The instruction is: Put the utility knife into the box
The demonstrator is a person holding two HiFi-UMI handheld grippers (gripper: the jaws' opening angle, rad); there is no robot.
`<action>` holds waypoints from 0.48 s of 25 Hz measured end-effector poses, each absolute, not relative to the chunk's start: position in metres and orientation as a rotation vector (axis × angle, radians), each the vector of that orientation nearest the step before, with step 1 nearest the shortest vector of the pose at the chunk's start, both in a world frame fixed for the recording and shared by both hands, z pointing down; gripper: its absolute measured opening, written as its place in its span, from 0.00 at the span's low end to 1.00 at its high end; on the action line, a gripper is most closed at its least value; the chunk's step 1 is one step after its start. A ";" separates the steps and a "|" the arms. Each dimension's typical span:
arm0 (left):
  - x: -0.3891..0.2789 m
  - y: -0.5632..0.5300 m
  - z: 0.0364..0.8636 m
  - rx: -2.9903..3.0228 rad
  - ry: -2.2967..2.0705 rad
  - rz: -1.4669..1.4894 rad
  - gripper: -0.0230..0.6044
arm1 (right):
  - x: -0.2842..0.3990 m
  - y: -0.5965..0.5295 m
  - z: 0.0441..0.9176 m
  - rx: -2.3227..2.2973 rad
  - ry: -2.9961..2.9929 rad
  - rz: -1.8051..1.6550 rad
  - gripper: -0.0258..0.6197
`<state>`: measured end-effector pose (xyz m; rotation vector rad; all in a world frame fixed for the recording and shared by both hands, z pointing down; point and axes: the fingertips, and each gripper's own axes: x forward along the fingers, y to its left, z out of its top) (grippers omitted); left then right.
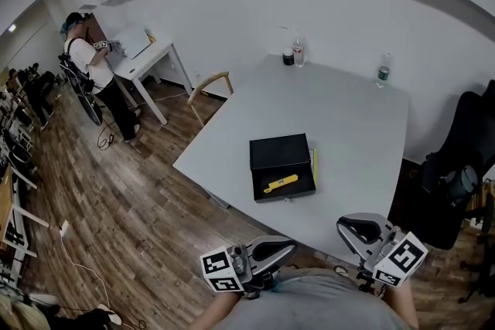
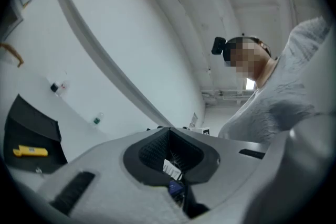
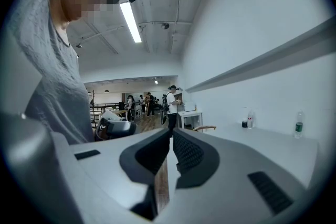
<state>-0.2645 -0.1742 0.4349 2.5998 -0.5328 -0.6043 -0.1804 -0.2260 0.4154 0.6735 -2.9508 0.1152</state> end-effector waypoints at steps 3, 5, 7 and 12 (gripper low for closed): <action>-0.263 -0.175 0.439 2.549 -0.493 -0.611 0.06 | -0.180 -0.227 0.416 0.671 -2.955 0.119 0.09; -0.260 -0.174 0.437 2.574 -0.472 -0.599 0.06 | -0.181 -0.227 0.417 0.665 -2.952 0.117 0.09; -0.259 -0.173 0.433 2.608 -0.450 -0.596 0.06 | -0.183 -0.228 0.418 0.662 -2.949 0.113 0.09; -0.271 -0.193 0.409 2.773 -0.593 -0.609 0.07 | -0.180 -0.232 0.415 0.651 -2.947 0.100 0.09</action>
